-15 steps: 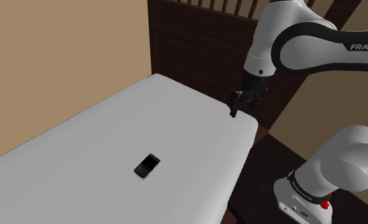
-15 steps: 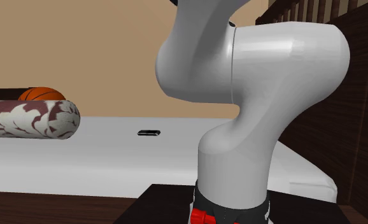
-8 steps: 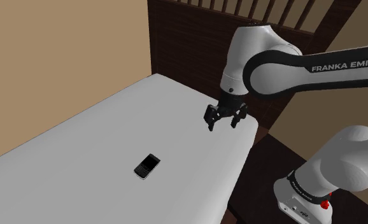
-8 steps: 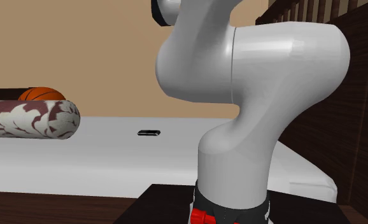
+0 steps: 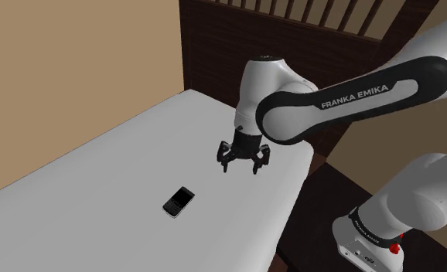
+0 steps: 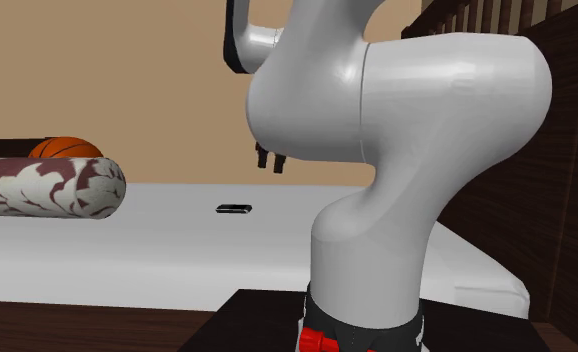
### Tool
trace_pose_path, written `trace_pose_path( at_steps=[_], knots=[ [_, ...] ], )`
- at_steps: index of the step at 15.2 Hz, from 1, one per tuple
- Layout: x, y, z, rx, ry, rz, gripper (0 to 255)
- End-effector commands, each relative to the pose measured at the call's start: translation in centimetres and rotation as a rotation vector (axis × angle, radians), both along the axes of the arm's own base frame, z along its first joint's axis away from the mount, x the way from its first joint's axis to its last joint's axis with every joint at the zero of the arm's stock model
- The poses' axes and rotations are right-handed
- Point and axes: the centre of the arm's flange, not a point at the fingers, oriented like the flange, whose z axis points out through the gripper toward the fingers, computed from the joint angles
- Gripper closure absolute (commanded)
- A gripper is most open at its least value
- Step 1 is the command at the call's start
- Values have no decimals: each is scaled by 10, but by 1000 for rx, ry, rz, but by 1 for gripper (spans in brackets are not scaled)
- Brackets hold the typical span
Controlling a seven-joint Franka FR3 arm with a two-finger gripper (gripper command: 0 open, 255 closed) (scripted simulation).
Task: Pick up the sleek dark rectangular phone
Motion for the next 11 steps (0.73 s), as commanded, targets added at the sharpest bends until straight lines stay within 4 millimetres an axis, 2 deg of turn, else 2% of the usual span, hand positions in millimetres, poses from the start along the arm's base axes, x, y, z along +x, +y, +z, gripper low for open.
trace_pose_path(
  at_steps=[1, 11],
  knots=[
    [11, 18, -15, 7, 8, -67, 0],
    [82, 94, -87, 36, 46, -369, 0]
  ],
)
